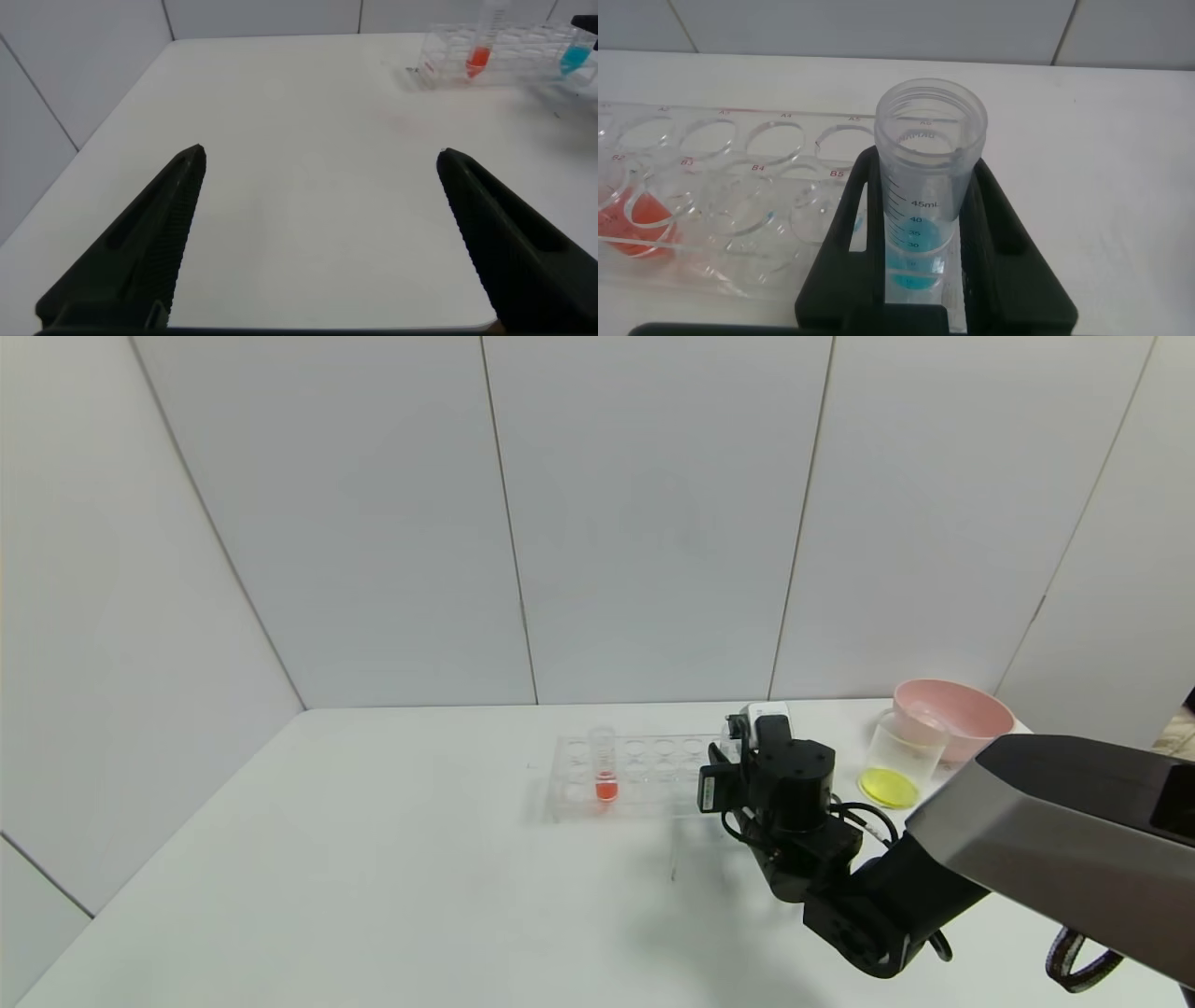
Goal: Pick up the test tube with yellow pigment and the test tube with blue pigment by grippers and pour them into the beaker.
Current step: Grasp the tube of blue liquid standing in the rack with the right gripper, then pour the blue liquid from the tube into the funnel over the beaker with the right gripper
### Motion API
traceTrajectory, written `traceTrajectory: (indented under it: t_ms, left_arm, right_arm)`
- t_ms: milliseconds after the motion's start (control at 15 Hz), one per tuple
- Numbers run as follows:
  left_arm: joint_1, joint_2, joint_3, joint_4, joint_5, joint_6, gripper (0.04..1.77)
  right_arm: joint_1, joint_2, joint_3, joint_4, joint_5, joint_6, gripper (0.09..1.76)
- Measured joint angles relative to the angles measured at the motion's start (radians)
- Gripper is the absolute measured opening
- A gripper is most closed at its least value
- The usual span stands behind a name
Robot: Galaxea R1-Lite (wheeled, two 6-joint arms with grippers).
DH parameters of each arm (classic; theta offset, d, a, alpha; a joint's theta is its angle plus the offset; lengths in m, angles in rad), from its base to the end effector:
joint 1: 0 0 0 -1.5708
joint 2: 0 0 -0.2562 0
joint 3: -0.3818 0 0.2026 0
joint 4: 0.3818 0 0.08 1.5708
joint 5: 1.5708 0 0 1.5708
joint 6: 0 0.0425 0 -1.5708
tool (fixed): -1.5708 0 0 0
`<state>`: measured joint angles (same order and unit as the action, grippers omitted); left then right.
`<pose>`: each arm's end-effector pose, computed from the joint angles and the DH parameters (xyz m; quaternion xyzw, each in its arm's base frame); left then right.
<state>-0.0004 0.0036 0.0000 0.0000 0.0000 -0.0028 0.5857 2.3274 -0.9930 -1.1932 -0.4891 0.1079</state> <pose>0.0546 0.0000 0.0753 -0.0014 0.0018 -0.0002 1.0000 0.3524 0.2098 0.0047 0.0177 0.0631 0.0448 0.9968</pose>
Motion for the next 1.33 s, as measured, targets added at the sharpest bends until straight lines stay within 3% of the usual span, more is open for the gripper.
traceTrajectory:
  t_ms: [467,1333]
  left_arm:
    - [0.0,0.0,0.0,0.0,0.0,0.0,1.76]
    - [0.0,0.0,0.0,0.0,0.0,0.0,1.76]
  right_arm:
    - [0.015,-0.024,0.001,0.006,-0.007,-0.02,0.52]
    - [0.026,-0.231,0.0,0.087,-0.001,-0.07,0.52]
